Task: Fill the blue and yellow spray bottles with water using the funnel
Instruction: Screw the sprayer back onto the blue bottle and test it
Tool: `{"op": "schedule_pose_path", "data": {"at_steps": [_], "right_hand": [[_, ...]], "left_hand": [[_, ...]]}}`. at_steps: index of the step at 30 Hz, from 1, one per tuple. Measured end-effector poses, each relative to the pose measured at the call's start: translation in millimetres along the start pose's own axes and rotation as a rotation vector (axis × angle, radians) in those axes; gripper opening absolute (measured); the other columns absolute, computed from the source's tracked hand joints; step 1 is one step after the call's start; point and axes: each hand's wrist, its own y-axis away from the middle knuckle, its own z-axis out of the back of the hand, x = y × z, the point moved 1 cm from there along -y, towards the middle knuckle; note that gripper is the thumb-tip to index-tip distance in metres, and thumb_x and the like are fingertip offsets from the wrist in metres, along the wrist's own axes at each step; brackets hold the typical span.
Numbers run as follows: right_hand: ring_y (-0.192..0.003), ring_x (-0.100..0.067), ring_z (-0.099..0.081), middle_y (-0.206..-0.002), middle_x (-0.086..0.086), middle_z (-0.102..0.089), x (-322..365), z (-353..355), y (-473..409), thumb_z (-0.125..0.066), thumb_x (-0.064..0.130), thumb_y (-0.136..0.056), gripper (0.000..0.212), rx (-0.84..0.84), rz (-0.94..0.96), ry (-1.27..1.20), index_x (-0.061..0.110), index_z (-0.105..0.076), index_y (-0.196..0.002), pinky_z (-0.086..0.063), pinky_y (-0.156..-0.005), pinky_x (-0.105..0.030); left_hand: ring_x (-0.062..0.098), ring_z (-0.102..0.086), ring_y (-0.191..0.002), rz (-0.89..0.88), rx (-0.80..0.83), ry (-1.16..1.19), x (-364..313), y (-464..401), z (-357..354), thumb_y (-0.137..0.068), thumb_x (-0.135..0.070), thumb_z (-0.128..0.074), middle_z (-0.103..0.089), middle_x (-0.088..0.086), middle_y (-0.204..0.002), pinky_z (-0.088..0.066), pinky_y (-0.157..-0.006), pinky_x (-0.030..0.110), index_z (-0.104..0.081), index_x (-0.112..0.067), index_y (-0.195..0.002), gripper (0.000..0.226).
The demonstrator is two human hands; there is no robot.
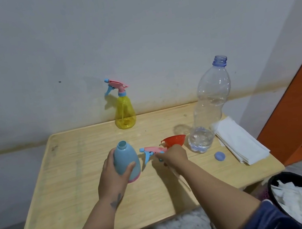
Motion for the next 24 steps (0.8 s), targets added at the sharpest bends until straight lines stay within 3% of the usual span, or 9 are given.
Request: {"op": "schedule_pose_path", "data": {"at_steps": [4, 6, 9, 12, 15, 18, 21, 24], "right_hand": [[-0.05, -0.014, -0.06, -0.071, -0.009, -0.063, 44.8, 21.6, 13.0, -0.066, 0.015, -0.086, 0.016, 0.062, 0.007, -0.251, 0.005, -0.059, -0.076, -0.049, -0.05, -0.023], [-0.048, -0.012, -0.061, -0.077, -0.013, -0.062, 70.5, 35.0, 24.0, -0.057, 0.005, -0.089, 0.011, 0.099, 0.023, -0.367, -0.004, -0.063, -0.086, -0.047, -0.043, -0.017], [-0.067, -0.016, -0.064, -0.081, -0.009, -0.057, 102.8, 48.6, 36.9, -0.048, -0.001, -0.092, 0.023, 0.184, 0.123, -0.448, -0.009, -0.06, -0.111, -0.05, -0.062, -0.024], [-0.075, -0.016, -0.065, -0.085, -0.008, -0.054, 132.8, 54.5, 51.6, -0.044, 0.001, -0.095, 0.019, 0.241, 0.229, -0.512, 0.0, -0.056, -0.11, -0.046, -0.077, -0.031], [-0.085, -0.017, -0.066, -0.086, -0.003, -0.055, 156.6, 53.0, 62.9, -0.043, 0.01, -0.099, 0.011, 0.275, 0.333, -0.578, 0.008, -0.054, -0.099, -0.04, -0.082, -0.034], [-0.093, -0.018, -0.065, -0.092, -0.002, -0.062, 173.8, 45.7, 71.3, -0.043, 0.022, -0.101, 0.019, 0.266, 0.441, -0.616, 0.013, -0.054, -0.09, -0.048, -0.09, -0.036], [-0.095, -0.016, -0.068, -0.116, -0.016, -0.063, 179.4, 33.7, 71.2, -0.042, 0.027, -0.102, 0.024, 0.237, 0.511, -0.616, 0.008, -0.057, -0.105, -0.05, -0.088, -0.035], [-0.088, -0.008, -0.069, -0.126, -0.02, -0.06, 176.0, 22.4, 68.5, -0.042, 0.032, -0.101, 0.036, 0.177, 0.526, -0.611, 0.004, -0.054, -0.12, -0.052, -0.092, -0.041]], "left_hand": [[0.015, -0.053, -0.104, -0.008, 0.024, 0.026, -3.9, 1.4, 1.7, -0.079, -0.044, -0.072, -0.051, -0.009, -0.125, -0.049, -0.08, 0.035, -0.036, -0.039, -0.134, 0.067], [0.016, -0.052, -0.104, -0.007, 0.036, 0.026, -5.2, 1.4, 2.7, -0.08, -0.041, -0.072, -0.051, -0.008, -0.124, -0.047, -0.079, 0.033, -0.036, -0.038, -0.135, 0.066], [0.016, -0.052, -0.102, 0.002, 0.063, 0.004, -6.8, -0.1, 4.5, -0.081, -0.04, -0.07, -0.05, -0.006, -0.124, -0.045, -0.079, 0.032, -0.035, -0.036, -0.136, 0.066], [0.016, -0.051, -0.101, 0.008, 0.089, -0.026, -8.7, -1.8, 6.6, -0.081, -0.04, -0.07, -0.049, -0.004, -0.127, -0.045, -0.081, 0.032, -0.031, -0.035, -0.141, 0.071], [0.015, -0.05, -0.103, 0.018, 0.097, -0.034, -9.5, -2.0, 7.1, -0.082, -0.039, -0.069, -0.049, -0.004, -0.13, -0.044, -0.082, 0.031, -0.029, -0.034, -0.143, 0.074], [0.018, -0.052, -0.109, 0.023, 0.094, -0.053, -9.0, -2.7, 7.4, -0.081, -0.04, -0.069, -0.048, -0.004, -0.133, -0.046, -0.087, 0.033, -0.029, -0.032, -0.143, 0.074], [0.018, -0.052, -0.112, 0.03, 0.095, -0.073, -8.4, -2.6, 7.0, -0.082, -0.041, -0.068, -0.047, -0.004, -0.133, -0.045, -0.086, 0.032, -0.026, -0.032, -0.145, 0.076], [0.016, -0.051, -0.107, 0.025, 0.092, -0.059, -7.7, -2.9, 6.1, -0.081, -0.042, -0.068, -0.048, -0.005, -0.132, -0.044, -0.082, 0.031, -0.028, -0.034, -0.144, 0.075]]}}
